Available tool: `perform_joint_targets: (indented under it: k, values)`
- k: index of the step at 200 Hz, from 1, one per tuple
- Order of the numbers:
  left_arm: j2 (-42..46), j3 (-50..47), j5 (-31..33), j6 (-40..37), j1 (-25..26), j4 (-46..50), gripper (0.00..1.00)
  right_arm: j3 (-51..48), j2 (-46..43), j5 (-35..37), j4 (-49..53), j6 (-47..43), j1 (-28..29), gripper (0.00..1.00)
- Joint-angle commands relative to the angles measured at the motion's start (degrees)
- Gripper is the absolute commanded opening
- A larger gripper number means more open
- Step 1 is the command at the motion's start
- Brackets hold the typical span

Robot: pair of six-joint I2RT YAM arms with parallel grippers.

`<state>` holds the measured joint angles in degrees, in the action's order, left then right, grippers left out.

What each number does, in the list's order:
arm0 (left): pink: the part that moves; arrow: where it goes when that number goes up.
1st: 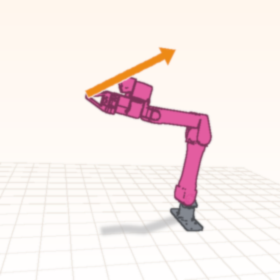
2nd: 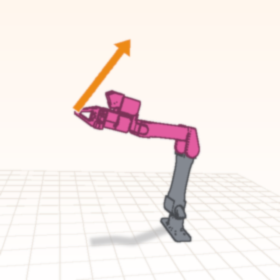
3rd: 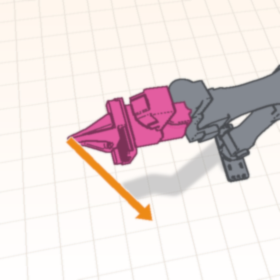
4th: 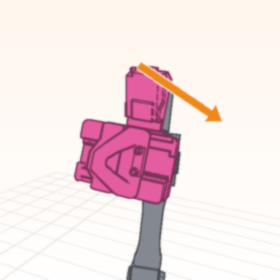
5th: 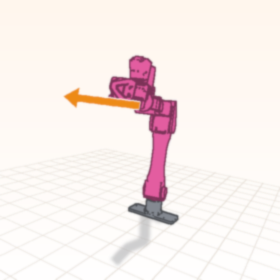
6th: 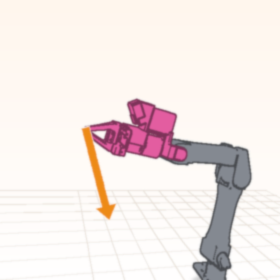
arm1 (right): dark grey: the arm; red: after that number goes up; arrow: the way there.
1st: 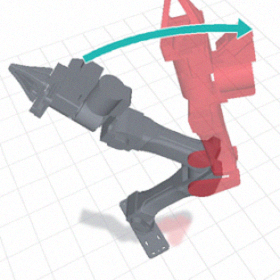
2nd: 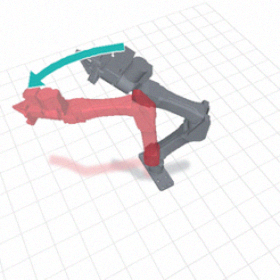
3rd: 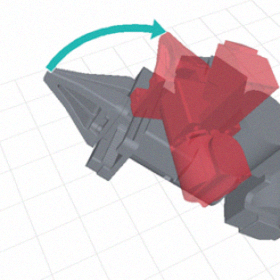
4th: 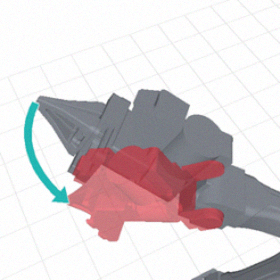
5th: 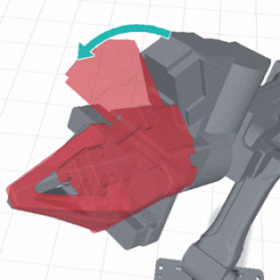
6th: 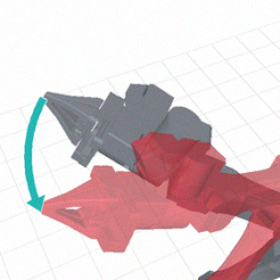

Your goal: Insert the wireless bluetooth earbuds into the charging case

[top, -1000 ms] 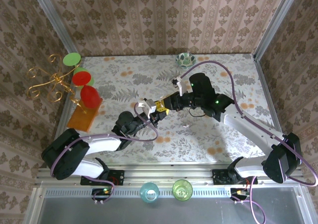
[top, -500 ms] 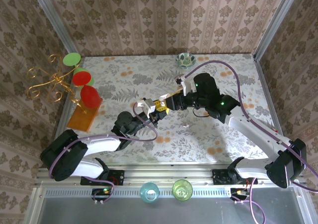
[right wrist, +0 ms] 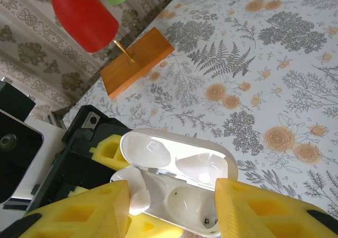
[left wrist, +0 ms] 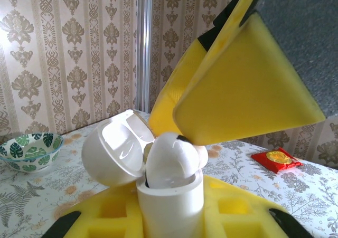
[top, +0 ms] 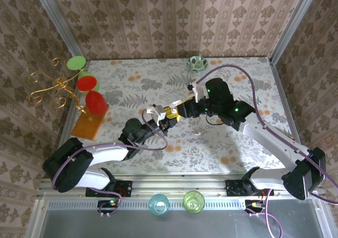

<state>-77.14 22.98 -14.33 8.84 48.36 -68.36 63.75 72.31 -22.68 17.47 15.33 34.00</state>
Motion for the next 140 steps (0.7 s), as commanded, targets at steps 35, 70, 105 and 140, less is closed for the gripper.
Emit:
perform_joint_targets:
  k: [35,70,105,140]
  values:
    - [1.5,2.1,0.0,-0.5,0.2,-3.0,0.0,2.0,-1.6,2.5,4.7,-1.3,-0.2,0.48]
    - [1.5,2.4,-0.3,-0.3,0.2,-3.2,0.0,2.6,-1.4,4.4,6.3,-2.1,-0.1,0.55]
    - [1.5,2.8,-0.7,-0.3,0.2,-3.0,0.0,3.4,0.3,5.2,7.4,-2.1,0.0,0.6]
    - [1.4,3.2,-1.1,-0.3,0.2,-3.0,0.0,4.9,2.0,4.5,8.3,-2.6,0.8,0.66]
